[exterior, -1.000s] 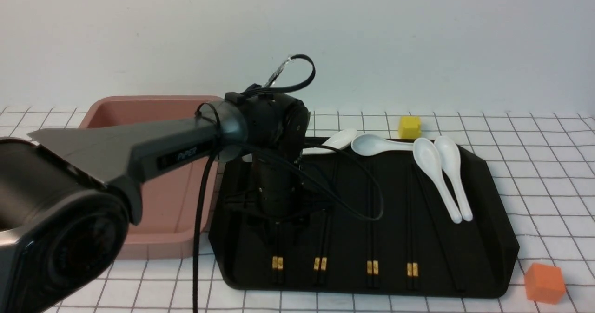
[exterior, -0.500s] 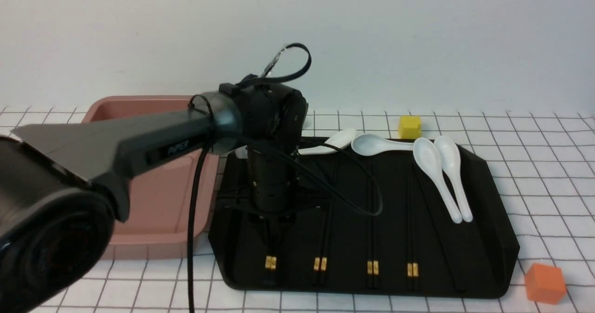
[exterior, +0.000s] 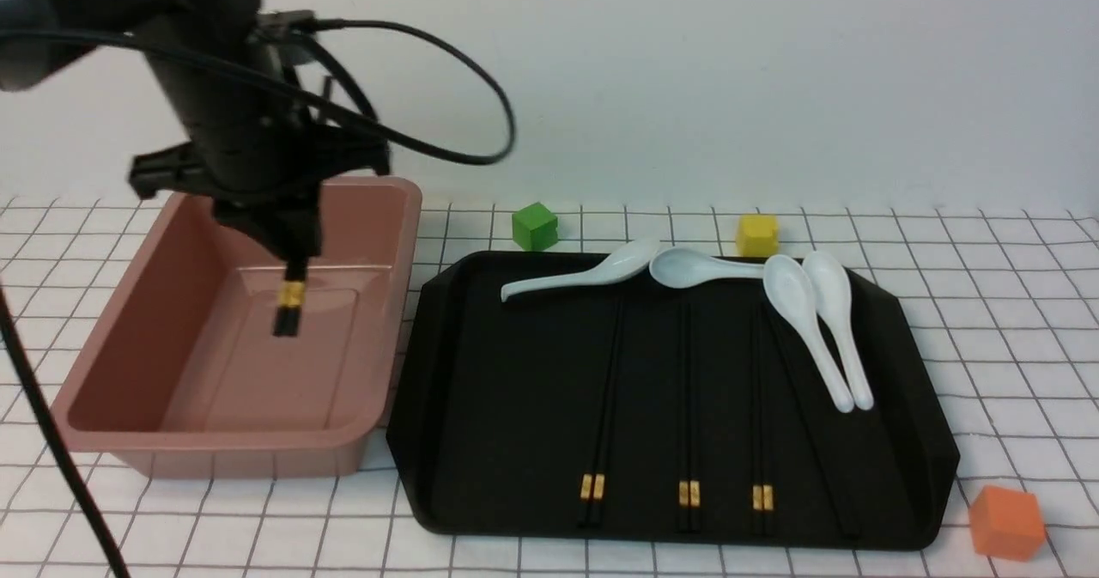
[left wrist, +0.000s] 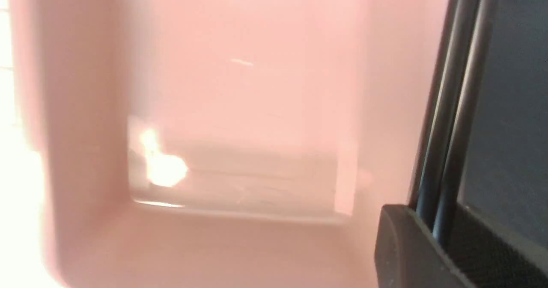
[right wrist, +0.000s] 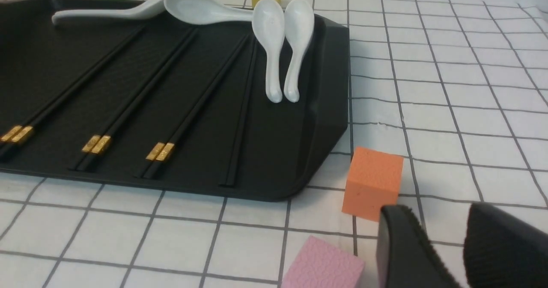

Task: On white black tablecloth take chopsticks from black tray and put them in box.
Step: 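Place the chopsticks into the pink bin with the left gripper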

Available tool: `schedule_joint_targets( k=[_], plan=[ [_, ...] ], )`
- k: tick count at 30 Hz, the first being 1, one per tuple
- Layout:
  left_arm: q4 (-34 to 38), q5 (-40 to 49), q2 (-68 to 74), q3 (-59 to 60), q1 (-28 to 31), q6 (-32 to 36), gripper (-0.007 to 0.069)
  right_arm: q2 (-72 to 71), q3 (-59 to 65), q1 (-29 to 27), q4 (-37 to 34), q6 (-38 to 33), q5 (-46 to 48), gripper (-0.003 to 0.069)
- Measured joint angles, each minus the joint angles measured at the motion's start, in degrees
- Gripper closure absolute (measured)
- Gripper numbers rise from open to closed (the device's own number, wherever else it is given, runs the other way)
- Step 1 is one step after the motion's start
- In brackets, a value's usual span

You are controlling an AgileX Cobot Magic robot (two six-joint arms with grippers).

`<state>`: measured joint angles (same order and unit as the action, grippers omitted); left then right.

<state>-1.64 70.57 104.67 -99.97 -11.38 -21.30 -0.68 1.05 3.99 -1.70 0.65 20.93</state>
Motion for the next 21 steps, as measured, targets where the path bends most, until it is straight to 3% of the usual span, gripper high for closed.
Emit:
schedule_joint_targets(
  k=[7, 16, 21],
  plan=[
    [1.6, -1.2, 3.5, 5.1, 7.7, 4.5, 0.0512, 0.0, 0.0, 0.0, 0.0, 0.0, 0.0, 0.0419],
    [1.1, -11.4, 9.3, 11.1, 8.1, 4.8, 0.0510, 0.0, 0.0, 0.0, 0.0, 0.0, 0.0, 0.0419],
    [1.1, -12.0, 10.7, 11.3, 8.1, 4.1, 0.0424, 0.0, 0.0, 0.0, 0.0, 0.0, 0.0, 0.0419]
  ],
)
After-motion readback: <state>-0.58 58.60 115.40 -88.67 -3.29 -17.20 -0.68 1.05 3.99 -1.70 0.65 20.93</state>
